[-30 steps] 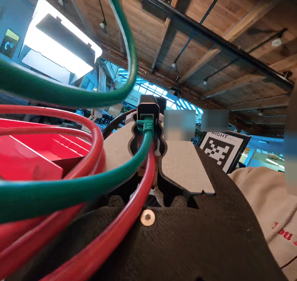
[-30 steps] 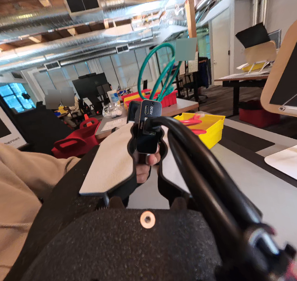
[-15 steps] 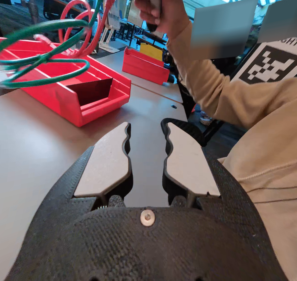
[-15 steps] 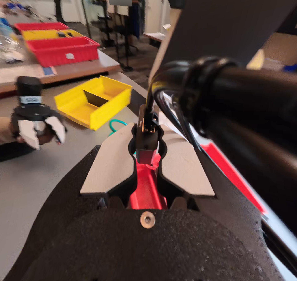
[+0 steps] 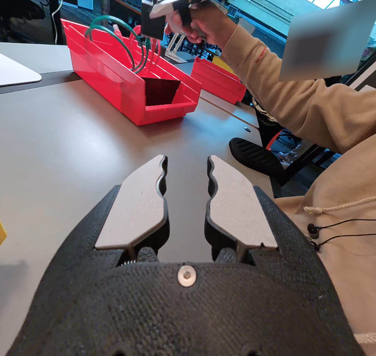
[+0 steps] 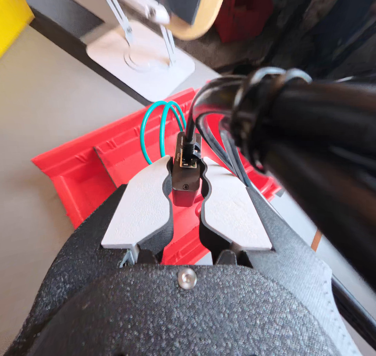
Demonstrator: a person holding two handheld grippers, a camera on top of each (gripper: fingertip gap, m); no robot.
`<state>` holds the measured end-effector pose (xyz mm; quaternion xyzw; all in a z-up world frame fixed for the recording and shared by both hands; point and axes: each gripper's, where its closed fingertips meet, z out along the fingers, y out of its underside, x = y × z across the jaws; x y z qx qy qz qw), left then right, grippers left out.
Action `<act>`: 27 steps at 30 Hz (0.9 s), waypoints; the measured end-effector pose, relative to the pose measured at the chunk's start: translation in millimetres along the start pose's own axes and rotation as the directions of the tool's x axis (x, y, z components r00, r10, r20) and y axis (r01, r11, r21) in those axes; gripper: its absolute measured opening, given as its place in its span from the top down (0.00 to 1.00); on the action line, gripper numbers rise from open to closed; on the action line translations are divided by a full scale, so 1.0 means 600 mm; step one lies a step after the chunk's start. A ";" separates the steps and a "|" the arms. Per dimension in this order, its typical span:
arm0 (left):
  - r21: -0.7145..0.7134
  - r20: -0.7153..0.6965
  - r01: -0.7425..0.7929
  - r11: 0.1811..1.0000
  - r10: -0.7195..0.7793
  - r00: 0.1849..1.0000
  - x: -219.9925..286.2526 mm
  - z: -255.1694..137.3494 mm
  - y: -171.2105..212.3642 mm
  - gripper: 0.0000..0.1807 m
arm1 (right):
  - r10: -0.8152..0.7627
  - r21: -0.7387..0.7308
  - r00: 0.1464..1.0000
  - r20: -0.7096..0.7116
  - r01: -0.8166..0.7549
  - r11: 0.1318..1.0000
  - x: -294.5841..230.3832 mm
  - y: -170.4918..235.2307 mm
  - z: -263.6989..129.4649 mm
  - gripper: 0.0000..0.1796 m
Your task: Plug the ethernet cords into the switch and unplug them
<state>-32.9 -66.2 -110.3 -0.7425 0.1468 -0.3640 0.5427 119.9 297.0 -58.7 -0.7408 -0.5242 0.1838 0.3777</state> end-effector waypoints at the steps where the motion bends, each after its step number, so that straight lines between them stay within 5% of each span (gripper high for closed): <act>1: 0.004 0.009 -0.007 1.000 0.007 1.000 -0.003 0.000 0.000 0.79 | 0.001 -0.051 1.000 0.000 -0.001 0.999 0.001 0.015 0.021 0.86; 6: -0.033 0.076 -0.068 0.997 0.070 0.995 -0.023 -0.007 0.011 0.81 | -0.032 -0.209 0.997 0.065 0.045 0.977 -0.019 0.039 0.093 0.87; 13: -0.104 0.180 -0.123 0.987 0.141 0.974 -0.061 -0.015 0.035 0.82 | -0.377 -0.497 0.926 0.022 0.337 0.800 -0.032 0.009 0.142 0.84; 19: -0.081 0.285 -0.201 0.976 0.216 0.934 -0.073 -0.053 0.008 0.81 | -0.289 -0.415 0.956 0.059 0.286 0.863 -0.073 -0.006 0.121 0.78; 23: -0.090 0.368 -0.232 0.969 0.249 0.896 -0.095 -0.083 -0.012 0.79 | -0.102 -0.245 0.962 0.252 0.165 0.955 -0.135 -0.025 0.051 0.76; 27: -0.172 0.455 -0.236 0.957 0.289 0.842 -0.126 -0.117 -0.018 0.76 | -0.150 -0.166 0.939 0.309 0.208 0.964 -0.166 -0.005 -0.020 0.76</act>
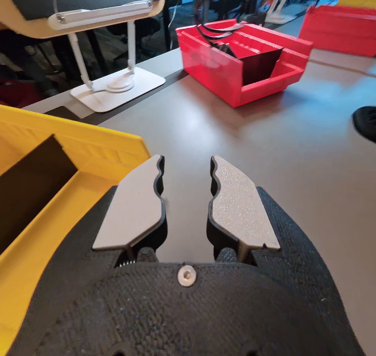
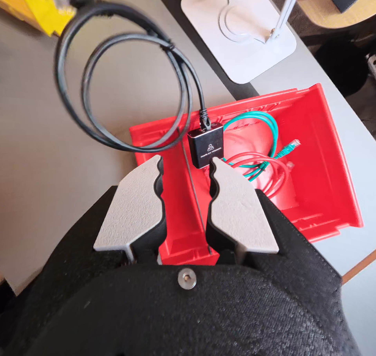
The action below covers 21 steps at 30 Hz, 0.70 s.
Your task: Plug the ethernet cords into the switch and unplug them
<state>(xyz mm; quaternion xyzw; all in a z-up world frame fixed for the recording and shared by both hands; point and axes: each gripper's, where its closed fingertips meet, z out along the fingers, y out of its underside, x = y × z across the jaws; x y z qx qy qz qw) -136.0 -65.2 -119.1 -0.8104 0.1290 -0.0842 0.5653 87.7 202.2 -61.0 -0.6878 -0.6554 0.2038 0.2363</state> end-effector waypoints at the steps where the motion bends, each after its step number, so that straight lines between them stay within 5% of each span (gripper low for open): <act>1: -0.021 0.032 -0.018 1.000 0.019 0.999 -0.011 -0.005 0.004 0.75 | -0.013 0.014 1.000 0.003 0.013 1.000 -0.014 0.010 -0.006 0.76; 6: -0.163 0.131 -0.076 0.984 0.098 0.986 -0.050 -0.030 0.034 0.70 | -0.098 0.067 0.995 -0.023 0.100 0.993 -0.096 0.072 0.000 0.76; 11: -0.276 0.167 -0.110 0.955 0.160 0.973 -0.077 -0.040 0.056 0.64 | -0.241 -0.031 0.953 -0.185 0.240 0.970 -0.128 0.144 0.055 0.72; 21: -0.630 0.109 -0.232 0.741 0.380 0.918 -0.133 -0.022 0.147 0.56 | -0.414 -0.305 0.893 -0.178 0.350 0.886 -0.098 0.193 0.143 0.69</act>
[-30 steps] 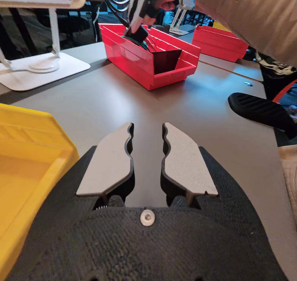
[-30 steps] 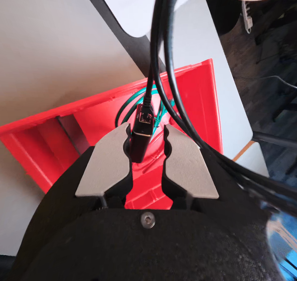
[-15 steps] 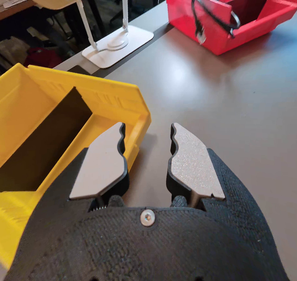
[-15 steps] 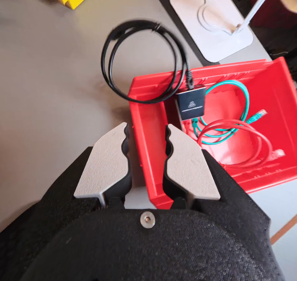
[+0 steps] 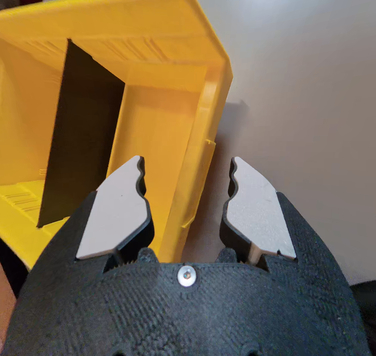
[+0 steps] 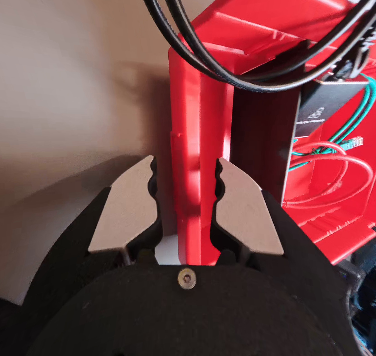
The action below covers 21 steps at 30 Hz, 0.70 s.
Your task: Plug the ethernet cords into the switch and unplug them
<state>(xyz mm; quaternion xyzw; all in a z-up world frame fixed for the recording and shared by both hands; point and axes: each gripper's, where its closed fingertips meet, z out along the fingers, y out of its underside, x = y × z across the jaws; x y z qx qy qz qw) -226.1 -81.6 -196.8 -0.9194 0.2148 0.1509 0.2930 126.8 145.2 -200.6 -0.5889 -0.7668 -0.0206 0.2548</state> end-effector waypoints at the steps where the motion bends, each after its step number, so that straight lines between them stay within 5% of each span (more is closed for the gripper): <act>1: -0.027 -0.005 -0.009 1.000 0.009 1.000 0.000 0.010 0.006 0.56 | -0.012 -0.013 1.000 0.004 0.012 1.000 -0.001 0.001 0.008 0.72; 7: -0.028 -0.007 -0.085 0.996 0.085 0.996 0.005 0.046 0.008 0.77 | -0.066 -0.025 0.998 -0.017 0.066 0.997 -0.001 0.001 0.024 0.84; 21: 0.180 -0.075 -0.366 0.913 0.384 0.920 0.162 0.030 -0.116 0.82 | -0.215 0.098 0.976 0.035 0.210 0.973 -0.137 -0.032 -0.031 0.84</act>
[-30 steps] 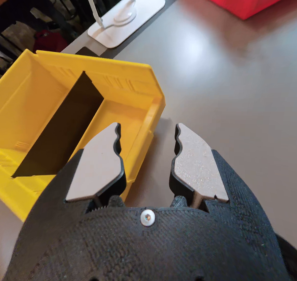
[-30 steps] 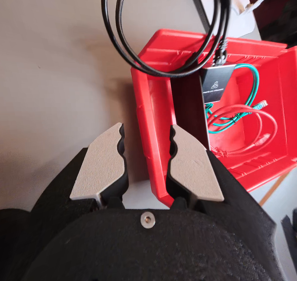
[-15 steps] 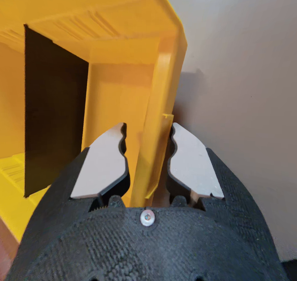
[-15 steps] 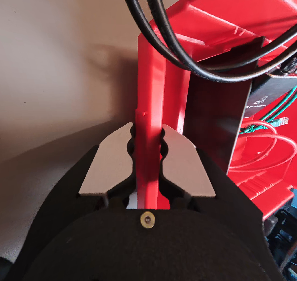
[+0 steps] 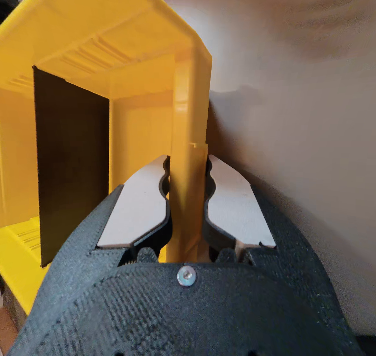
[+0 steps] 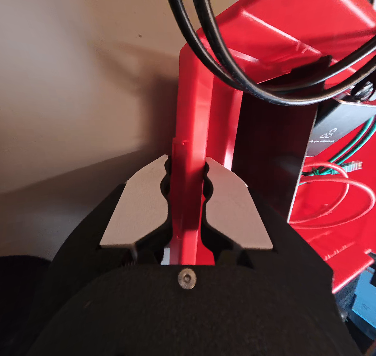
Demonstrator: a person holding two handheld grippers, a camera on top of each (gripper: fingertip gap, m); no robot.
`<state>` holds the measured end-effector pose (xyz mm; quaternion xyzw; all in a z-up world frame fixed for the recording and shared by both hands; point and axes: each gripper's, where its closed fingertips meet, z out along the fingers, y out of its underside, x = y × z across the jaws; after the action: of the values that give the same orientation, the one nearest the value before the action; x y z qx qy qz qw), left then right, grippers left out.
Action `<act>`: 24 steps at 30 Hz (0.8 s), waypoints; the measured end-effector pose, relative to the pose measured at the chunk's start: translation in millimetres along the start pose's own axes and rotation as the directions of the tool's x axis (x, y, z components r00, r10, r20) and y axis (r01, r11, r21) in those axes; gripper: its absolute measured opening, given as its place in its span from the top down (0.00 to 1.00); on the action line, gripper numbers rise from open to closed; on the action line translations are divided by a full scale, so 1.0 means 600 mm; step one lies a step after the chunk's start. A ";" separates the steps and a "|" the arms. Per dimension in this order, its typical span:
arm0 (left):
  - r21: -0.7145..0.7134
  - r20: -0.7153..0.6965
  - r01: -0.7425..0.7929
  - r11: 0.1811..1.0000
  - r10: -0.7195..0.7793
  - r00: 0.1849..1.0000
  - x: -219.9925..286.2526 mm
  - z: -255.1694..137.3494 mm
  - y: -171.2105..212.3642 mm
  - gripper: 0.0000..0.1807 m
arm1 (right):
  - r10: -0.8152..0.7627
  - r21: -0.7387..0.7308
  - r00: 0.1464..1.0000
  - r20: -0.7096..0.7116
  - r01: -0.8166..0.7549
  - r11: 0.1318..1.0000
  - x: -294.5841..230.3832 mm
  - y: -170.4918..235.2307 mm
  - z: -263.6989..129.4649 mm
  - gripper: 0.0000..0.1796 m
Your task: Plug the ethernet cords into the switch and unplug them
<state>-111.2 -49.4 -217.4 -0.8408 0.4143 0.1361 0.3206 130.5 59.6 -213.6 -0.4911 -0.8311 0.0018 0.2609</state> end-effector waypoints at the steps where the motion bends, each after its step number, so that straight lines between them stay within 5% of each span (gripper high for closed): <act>1: 0.018 -0.011 -0.030 0.999 0.031 0.999 0.008 0.005 -0.018 0.82 | 0.002 0.005 1.000 0.005 -0.002 1.000 -0.009 -0.005 -0.004 0.84; 5: 0.077 -0.020 -0.141 0.987 0.142 0.990 0.019 0.027 -0.077 0.82 | 0.044 0.058 0.999 -0.021 -0.043 0.997 -0.032 -0.027 -0.020 0.84; 10: 0.144 0.025 -0.109 0.984 0.106 0.994 -0.006 0.036 -0.111 0.78 | 0.316 0.387 0.949 -0.001 -0.291 0.875 -0.030 -0.070 -0.123 0.81; 13: 0.292 0.006 0.070 0.954 -0.075 0.997 -0.010 -0.007 -0.137 0.77 | 0.559 0.553 0.827 -0.062 -0.438 0.709 0.002 -0.020 -0.200 0.81; 16: 0.432 -0.137 0.309 0.847 -0.277 0.951 0.016 -0.062 -0.171 0.77 | 0.795 0.660 0.593 -0.126 -0.548 0.513 0.024 0.080 -0.242 0.77; 19: 0.423 -0.326 0.533 0.733 -0.426 0.844 0.067 -0.077 -0.199 0.74 | 0.905 0.677 0.412 -0.105 -0.637 0.369 0.019 0.150 -0.219 0.71; 24: 0.343 -0.344 0.598 0.725 -0.496 0.798 0.126 -0.039 -0.236 0.70 | 0.916 0.579 0.399 0.043 -0.757 0.302 0.013 0.133 -0.135 0.65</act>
<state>46.0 -46.9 -176.7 -0.8420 0.1995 -0.1584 0.4756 227.6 87.0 -160.9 -0.7587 -0.3604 0.2864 0.4609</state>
